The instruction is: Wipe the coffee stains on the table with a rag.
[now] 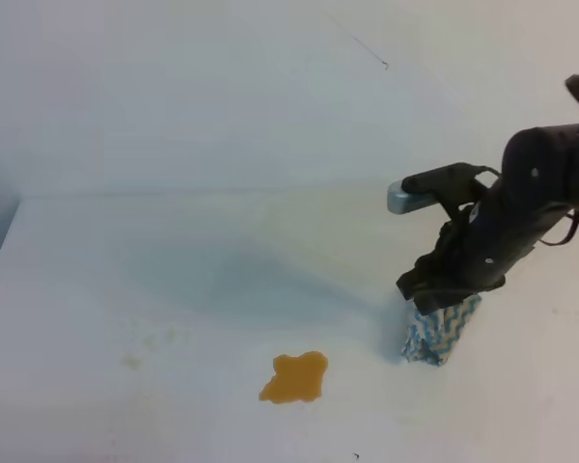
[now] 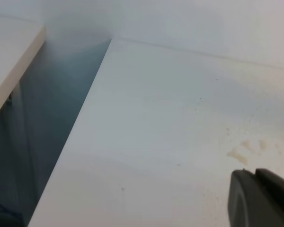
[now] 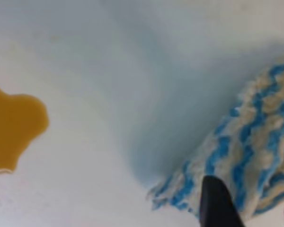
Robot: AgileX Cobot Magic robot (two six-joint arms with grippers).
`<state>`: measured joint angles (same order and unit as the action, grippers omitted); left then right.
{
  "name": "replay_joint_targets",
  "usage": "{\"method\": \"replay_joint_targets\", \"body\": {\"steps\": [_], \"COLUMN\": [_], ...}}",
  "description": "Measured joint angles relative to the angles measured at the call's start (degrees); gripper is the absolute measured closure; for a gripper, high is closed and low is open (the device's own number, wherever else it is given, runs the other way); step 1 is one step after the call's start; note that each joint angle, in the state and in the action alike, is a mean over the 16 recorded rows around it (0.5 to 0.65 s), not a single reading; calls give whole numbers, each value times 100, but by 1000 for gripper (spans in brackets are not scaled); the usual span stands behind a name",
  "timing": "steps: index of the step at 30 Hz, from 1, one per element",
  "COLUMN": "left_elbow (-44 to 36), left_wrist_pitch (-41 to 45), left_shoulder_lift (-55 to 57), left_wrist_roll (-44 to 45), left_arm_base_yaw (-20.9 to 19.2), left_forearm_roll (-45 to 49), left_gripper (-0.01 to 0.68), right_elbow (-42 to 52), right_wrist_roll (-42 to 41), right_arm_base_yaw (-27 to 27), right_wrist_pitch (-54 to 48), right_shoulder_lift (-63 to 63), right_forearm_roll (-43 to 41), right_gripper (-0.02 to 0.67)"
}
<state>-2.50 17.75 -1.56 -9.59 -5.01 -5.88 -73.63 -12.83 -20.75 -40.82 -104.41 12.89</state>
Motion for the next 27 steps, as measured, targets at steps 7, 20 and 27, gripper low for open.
{"method": "replay_joint_targets", "body": {"steps": [7,20,27], "left_elbow": [0,0,0], "left_wrist_pitch": [0,0,0], "left_shoulder_lift": [0,0,0], "left_wrist_roll": [0,0,0], "left_arm_base_yaw": [0,0,0], "left_forearm_roll": [0,0,0], "left_gripper": [672,672,672], "right_elbow": [-484,-817,-1367], "right_wrist_roll": [520,544,71], "right_arm_base_yaw": [-190,-212,-220], "right_wrist_pitch": [-333,-922,-1414], "right_shoulder_lift": [-818,-1489,-1503], "right_forearm_roll": [-465,-550,135], "right_gripper": [354,589,652]}}
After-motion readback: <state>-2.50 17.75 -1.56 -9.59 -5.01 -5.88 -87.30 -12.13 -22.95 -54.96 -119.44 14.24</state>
